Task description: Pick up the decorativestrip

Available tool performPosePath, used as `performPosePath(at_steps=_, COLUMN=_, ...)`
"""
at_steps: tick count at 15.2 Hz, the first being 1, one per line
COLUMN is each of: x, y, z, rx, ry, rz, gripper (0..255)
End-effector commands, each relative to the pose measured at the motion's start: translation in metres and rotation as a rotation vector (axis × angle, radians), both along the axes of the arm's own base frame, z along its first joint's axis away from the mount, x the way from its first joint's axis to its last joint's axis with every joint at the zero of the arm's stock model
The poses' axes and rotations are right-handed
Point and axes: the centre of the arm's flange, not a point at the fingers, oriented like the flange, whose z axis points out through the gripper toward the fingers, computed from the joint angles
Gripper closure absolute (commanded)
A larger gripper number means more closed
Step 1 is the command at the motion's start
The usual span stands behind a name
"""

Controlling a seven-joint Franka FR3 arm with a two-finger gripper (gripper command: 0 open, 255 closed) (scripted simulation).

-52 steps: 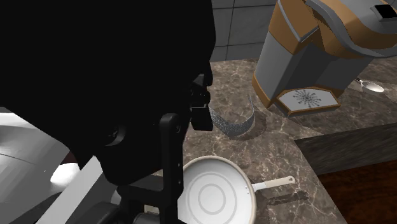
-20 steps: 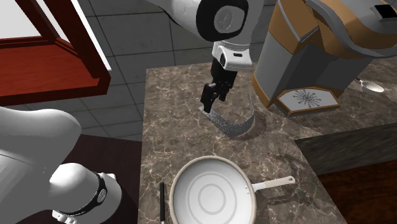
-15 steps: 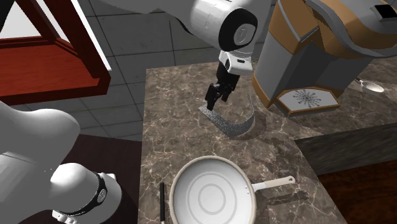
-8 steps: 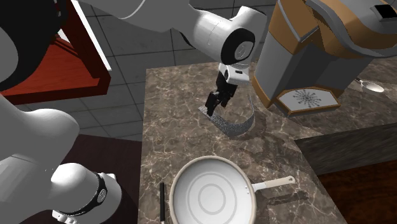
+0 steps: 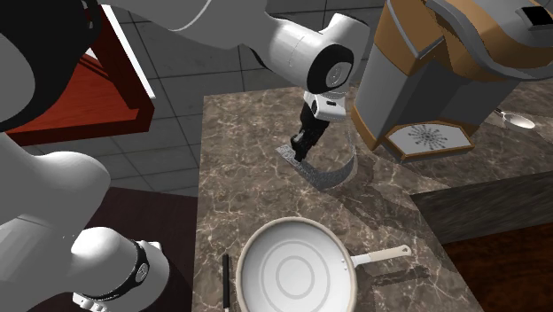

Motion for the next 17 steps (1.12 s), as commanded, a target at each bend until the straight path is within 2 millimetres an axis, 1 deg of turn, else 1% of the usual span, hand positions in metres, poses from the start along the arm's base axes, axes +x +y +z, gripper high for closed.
performPosePath(at_steps=1, x=0.000, y=0.000, z=0.000, rx=0.000, ry=0.000, rz=0.000, gripper=255)
performPosePath(at_steps=4, x=0.001, y=0.000, z=0.000, rx=0.000, ry=0.000, rz=0.000, gripper=255)
performPosePath(at_steps=17, x=0.001, y=0.000, z=0.069, rx=0.000, ry=0.000, rz=0.000, gripper=255)
